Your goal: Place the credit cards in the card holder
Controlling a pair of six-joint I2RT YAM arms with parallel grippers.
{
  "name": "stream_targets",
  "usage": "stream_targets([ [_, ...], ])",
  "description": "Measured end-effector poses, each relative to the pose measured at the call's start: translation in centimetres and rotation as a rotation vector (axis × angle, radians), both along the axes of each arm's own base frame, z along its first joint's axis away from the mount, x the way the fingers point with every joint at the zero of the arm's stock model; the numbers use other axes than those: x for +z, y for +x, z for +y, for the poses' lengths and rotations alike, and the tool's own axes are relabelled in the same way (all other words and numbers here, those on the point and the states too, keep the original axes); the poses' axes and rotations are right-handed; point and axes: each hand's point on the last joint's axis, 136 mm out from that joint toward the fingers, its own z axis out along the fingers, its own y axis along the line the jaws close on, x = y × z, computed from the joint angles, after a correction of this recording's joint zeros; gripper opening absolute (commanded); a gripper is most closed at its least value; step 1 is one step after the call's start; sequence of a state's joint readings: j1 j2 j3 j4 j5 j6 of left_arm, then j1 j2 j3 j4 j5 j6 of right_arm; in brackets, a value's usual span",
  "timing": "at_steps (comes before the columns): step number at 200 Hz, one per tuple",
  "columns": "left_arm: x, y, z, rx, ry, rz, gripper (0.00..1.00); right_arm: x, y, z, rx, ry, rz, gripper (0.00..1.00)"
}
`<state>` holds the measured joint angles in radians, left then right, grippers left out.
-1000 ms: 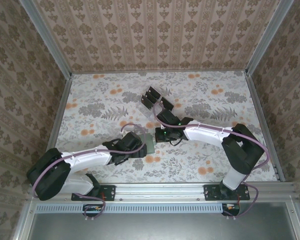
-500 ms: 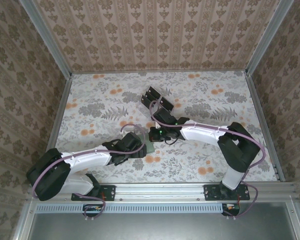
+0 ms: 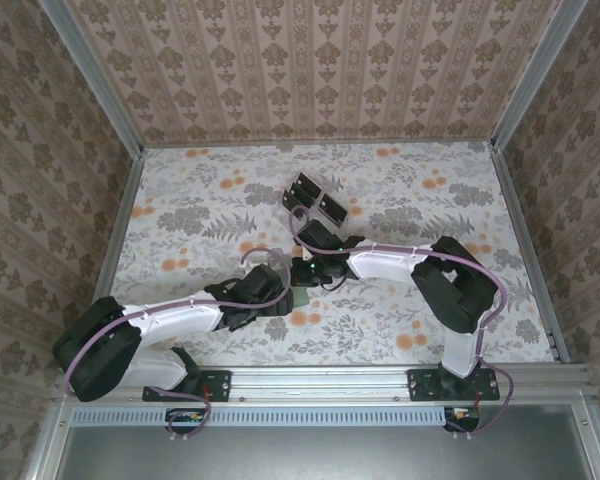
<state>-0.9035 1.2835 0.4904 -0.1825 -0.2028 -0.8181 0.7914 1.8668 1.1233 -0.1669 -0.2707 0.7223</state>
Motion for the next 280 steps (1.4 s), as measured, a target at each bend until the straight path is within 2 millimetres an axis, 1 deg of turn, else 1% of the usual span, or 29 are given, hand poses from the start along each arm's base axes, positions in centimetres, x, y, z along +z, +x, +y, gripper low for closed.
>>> stream_targets([
  [13, 0.0, 0.0, 0.0, 0.000, 0.000, 0.000, 1.00, -0.4, 0.2, 0.2, -0.003, -0.001, 0.005, 0.00],
  [46, 0.4, -0.2, 0.2, 0.000, -0.015, -0.008, 1.00, -0.5, 0.3, 0.4, -0.008, 0.005, 0.009, 0.00],
  [68, 0.4, -0.9, 1.9, 0.031, 0.006, -0.007, 1.00, -0.5, 0.4, 0.4, -0.010, 0.008, 0.007, 0.00],
  [83, 1.0, -1.2, 3.1, 0.066, 0.012, -0.022, 1.00, -0.5, 0.4, 0.4, -0.010, 0.008, 0.007, 0.00],
  [105, 2.2, -1.1, 4.2, 0.113, -0.001, -0.054, 1.00, -0.6, 0.4, 0.4, -0.010, 0.007, 0.008, 0.00],
  [119, 2.5, -1.0, 4.7, 0.133, -0.004, -0.061, 1.00, -0.6, 0.4, 0.5, -0.010, 0.008, 0.007, 0.00],
  [179, 1.7, -1.3, 5.2, 0.138, 0.031, -0.037, 1.00, -0.9, 0.5, 0.6, -0.008, 0.002, 0.001, 0.00],
  [280, 1.6, -1.2, 5.4, 0.149, 0.033, -0.031, 1.00, -1.5, 0.3, 0.7, -0.020, -0.033, -0.088, 0.00],
])
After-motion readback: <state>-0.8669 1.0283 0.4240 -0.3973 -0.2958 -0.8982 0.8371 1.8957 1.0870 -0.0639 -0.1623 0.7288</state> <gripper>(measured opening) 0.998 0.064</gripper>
